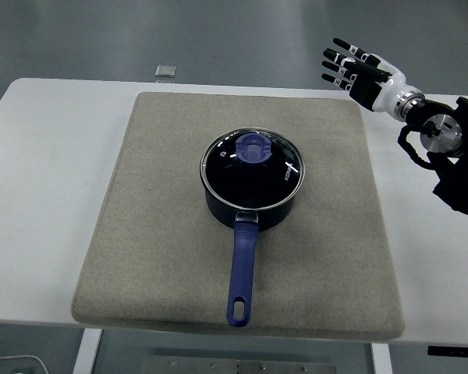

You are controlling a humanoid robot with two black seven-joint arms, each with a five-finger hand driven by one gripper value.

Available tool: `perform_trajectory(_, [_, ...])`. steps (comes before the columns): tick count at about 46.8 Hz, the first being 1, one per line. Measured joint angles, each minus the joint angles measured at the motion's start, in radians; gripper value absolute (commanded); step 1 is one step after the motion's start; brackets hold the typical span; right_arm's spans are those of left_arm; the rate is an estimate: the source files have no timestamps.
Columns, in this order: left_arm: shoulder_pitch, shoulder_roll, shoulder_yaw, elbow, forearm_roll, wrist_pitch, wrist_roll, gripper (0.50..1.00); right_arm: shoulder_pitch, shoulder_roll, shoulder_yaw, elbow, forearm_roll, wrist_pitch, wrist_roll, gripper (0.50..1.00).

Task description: Lift the pot lid and place it to the right of the pot.

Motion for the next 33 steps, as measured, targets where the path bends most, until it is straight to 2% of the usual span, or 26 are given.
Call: perform_trajectory(33, [0.001,0.000,0.001,0.011,0.000,0.008,0.000,1.000,-0.004,-0.009,0.001,0.000,0.003,0.004,0.003,0.907])
